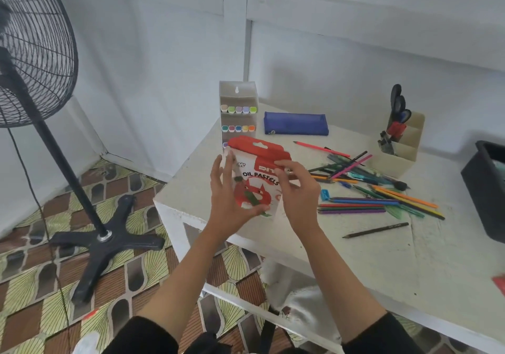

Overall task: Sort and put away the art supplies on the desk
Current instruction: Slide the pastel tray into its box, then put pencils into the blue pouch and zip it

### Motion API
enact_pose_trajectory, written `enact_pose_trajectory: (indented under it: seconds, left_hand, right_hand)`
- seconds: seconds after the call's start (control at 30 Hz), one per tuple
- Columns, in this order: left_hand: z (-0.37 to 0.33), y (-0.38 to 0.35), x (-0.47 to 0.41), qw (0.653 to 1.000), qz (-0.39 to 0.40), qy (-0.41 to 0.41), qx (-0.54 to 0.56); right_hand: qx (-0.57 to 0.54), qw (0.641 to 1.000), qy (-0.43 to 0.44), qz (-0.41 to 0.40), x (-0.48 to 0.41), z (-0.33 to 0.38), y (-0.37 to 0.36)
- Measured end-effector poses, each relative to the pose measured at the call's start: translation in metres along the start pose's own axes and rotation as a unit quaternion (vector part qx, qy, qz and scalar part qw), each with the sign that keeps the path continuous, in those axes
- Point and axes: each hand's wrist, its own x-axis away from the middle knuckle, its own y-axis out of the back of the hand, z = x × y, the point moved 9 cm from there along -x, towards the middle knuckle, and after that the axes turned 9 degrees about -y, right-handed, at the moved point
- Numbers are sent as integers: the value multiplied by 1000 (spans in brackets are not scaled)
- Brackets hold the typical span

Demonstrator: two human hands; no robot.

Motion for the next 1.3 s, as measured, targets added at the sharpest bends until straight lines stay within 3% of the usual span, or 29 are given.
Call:
enact_pose_trajectory:
  seconds: [0.23,0.37,0.5,0.63,0.73,0.83,1.07,1.3]
  left_hand:
    - [0,-32,-13,981,73,58,-168]
    - [11,-51,-18,958,219,37,-179]
    - [21,-62,-15,898,374,-45,-229]
    - [38,-68,-5,807,512,-82,-283]
    - [49,-70,-4,757,568,-89,-310]
    - [55,-71,-8,733,596,-88,-317]
    - [64,-72,-14,726,621,-47,-293]
    - [42,-88,-35,848,508,-29,-150]
  right_hand:
    - [-58,990,-128,-14,-2,-15,10]
    - [-115,971,-207,19,9,-42,13]
    - [-66,977,-202,11,13,-64,29]
    - [-26,969,-244,-21,20,-97,51]
    - [-11,962,-267,-52,22,-115,71]
    - [0,961,-268,-64,24,-121,86]
    - [26,958,-281,-59,21,-131,101]
    - [24,956,-287,-61,17,-134,105]
